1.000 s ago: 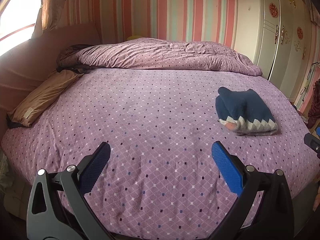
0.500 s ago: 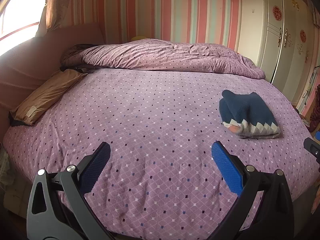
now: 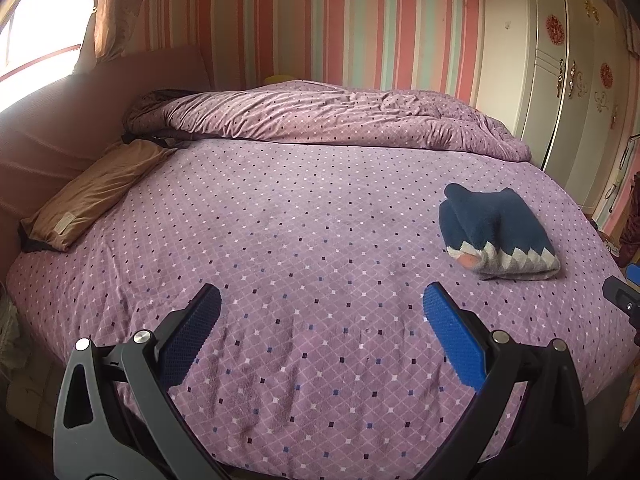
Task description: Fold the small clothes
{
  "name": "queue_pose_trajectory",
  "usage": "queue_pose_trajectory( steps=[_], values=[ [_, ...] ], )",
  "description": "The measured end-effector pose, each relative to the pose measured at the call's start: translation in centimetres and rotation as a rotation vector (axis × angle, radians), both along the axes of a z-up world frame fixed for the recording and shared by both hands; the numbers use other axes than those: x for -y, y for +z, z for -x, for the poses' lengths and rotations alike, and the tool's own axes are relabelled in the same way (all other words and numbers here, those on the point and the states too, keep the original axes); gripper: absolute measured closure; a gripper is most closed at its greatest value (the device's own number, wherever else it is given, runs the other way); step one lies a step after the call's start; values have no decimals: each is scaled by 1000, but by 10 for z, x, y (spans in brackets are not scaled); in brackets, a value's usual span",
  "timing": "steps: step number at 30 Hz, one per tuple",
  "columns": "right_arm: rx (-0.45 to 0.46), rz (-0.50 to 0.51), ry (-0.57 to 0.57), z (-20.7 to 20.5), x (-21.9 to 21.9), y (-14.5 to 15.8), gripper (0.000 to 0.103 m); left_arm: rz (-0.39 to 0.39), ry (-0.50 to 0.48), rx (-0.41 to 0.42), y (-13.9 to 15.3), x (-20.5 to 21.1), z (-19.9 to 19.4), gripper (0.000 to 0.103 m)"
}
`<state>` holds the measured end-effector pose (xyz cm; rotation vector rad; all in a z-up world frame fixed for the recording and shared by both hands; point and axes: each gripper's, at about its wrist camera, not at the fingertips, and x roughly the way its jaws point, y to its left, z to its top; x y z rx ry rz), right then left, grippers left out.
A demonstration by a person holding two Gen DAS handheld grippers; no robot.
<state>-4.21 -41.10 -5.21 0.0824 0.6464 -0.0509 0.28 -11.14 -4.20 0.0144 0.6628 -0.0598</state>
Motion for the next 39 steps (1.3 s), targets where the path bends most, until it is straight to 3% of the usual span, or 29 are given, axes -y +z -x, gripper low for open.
queue_pose_trajectory(
  steps=[32,39],
  values=[
    [-22,-3,7,-2,-2,-11,2,-10,15,-7,-7,-3,-2,3],
    [-20,-1,6,-2,0,-12,2,27,15,-46,-11,-5,-6,3]
  ],
)
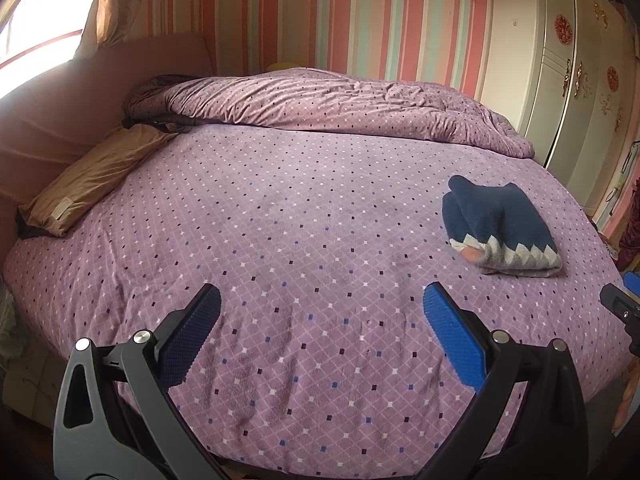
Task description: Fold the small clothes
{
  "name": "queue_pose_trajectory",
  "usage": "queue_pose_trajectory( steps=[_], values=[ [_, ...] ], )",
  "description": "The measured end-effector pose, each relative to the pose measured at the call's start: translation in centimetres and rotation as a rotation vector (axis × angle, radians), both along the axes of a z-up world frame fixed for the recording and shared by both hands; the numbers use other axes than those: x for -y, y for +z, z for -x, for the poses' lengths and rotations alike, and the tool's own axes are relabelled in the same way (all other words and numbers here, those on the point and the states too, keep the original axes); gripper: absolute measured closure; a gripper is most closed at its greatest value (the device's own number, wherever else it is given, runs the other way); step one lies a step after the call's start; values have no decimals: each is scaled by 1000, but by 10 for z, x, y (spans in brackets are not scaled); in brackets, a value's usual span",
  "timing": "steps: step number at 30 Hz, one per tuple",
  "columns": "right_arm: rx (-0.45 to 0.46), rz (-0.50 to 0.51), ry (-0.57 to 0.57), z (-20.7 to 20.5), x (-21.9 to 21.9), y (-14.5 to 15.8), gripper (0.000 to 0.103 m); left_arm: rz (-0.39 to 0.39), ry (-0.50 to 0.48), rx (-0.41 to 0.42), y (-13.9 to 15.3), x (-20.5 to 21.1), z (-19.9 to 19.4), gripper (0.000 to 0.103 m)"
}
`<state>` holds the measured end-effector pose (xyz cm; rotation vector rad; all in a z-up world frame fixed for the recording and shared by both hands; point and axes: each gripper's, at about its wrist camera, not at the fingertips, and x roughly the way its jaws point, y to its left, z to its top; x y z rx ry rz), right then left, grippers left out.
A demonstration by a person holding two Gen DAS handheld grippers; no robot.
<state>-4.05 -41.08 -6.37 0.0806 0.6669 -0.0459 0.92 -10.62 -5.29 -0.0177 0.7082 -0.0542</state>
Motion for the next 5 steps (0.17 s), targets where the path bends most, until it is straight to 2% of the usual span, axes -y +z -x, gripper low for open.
queue_pose_trajectory(
  steps=[5],
  values=[
    [-4,-2,-2,-1,1,-2,2,-5,-1,0,-2,1,2,3]
  ],
)
